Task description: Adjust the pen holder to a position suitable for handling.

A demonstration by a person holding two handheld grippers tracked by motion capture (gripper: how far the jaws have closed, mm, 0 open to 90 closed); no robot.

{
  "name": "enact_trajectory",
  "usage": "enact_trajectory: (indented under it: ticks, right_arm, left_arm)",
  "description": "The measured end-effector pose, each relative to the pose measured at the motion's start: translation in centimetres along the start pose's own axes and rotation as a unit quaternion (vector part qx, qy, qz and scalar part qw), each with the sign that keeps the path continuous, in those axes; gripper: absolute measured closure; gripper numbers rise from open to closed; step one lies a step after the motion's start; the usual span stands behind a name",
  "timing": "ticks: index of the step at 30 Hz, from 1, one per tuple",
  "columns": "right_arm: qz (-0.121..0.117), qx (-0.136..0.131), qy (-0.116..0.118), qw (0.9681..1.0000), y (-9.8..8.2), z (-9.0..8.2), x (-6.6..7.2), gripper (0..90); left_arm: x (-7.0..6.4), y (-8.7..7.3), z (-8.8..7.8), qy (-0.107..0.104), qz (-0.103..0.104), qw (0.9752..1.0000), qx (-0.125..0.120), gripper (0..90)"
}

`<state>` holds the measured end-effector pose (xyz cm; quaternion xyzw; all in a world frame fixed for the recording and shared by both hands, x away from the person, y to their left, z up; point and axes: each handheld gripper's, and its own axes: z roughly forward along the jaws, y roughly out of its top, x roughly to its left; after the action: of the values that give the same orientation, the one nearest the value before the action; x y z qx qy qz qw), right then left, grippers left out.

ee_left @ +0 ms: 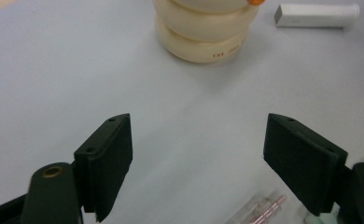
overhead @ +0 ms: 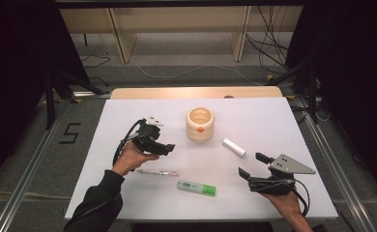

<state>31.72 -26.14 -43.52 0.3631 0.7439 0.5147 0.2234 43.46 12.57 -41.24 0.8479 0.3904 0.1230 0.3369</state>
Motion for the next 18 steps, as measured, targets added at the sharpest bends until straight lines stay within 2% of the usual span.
enact_trajectory:
  ticks: [7,18]
  right_arm:
    - [-0.002,0.000,0.000,1.0000,0.0,0.0,0.0,18.1]
    - [0.001,-0.001,0.002,1.0000,0.0,0.0,0.0,18.0]
  left_arm:
    - [-0.3,-0.4,-0.3,-0.008,0.028,0.9992,0.026,22.6]
    - [0.0,-1.2,-0.4,-0.014,0.040,0.9978,0.051,21.3]
